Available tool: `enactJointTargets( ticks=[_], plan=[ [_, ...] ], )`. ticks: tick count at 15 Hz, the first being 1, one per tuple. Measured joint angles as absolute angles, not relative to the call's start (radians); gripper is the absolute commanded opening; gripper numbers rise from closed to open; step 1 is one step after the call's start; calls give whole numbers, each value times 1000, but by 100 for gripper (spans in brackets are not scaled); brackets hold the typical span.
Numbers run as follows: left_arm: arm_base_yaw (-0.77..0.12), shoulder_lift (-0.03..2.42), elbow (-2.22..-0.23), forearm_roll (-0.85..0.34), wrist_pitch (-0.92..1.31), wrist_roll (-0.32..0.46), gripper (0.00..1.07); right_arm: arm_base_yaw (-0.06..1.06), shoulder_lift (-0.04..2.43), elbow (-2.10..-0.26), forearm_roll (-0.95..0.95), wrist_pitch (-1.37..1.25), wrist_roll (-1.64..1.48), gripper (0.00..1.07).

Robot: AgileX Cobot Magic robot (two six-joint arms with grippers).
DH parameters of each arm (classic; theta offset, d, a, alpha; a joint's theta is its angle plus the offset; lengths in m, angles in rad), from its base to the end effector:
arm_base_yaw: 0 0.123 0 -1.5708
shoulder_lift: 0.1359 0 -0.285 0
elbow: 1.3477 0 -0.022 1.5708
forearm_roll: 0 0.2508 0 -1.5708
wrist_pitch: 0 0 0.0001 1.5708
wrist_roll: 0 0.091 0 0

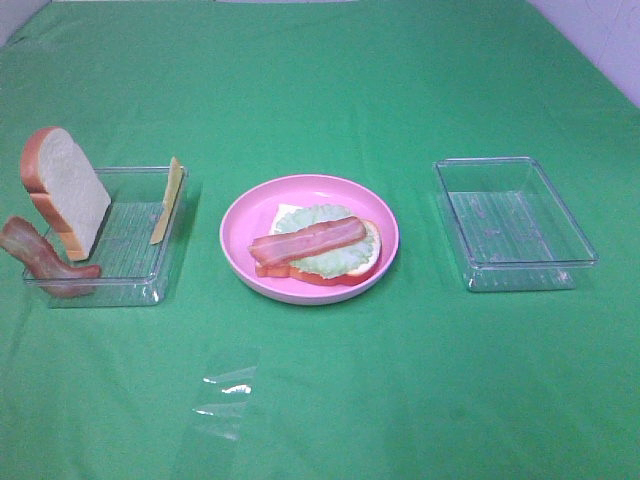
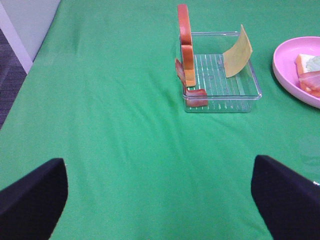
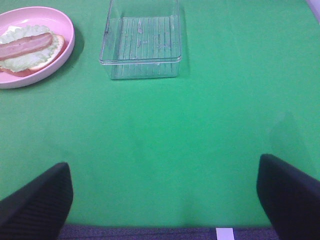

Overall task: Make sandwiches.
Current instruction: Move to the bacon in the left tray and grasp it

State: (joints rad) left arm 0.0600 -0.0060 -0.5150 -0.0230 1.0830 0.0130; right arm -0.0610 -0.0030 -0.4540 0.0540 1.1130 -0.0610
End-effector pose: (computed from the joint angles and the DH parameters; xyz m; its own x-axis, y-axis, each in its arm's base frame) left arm -0.0083 -0.0024 0.2796 -0.4563 -0.0252 -0.8895 -0.0409 0.9991 -0.0073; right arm -0.0025 0.0046 0.2604 -0.5375 -0.0043 -0.8432 0.0002 1.0000 -0.0052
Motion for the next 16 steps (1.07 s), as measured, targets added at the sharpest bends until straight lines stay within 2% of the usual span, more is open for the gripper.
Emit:
enactJointTargets(
  ticks=[6, 9, 10, 13, 16],
  plan=[
    [60, 16, -515, 0, 1083, 19, 91, -61, -3, -454, 54, 1113, -61, 96],
    [60, 168, -561, 0, 1121, 66, 91, -61, -3, -454, 54, 1113, -61, 96],
    [60, 358, -632, -13, 1155, 70, 91, -61, -3, -454, 54, 1112, -61, 96],
    [60, 704, -766, -17, 1211, 73, 91, -61, -3, -454, 54, 1112, -60, 96],
    [60, 970, -903, -17, 1215, 73, 91, -61, -3, -454, 54, 1111, -60, 96]
  ],
)
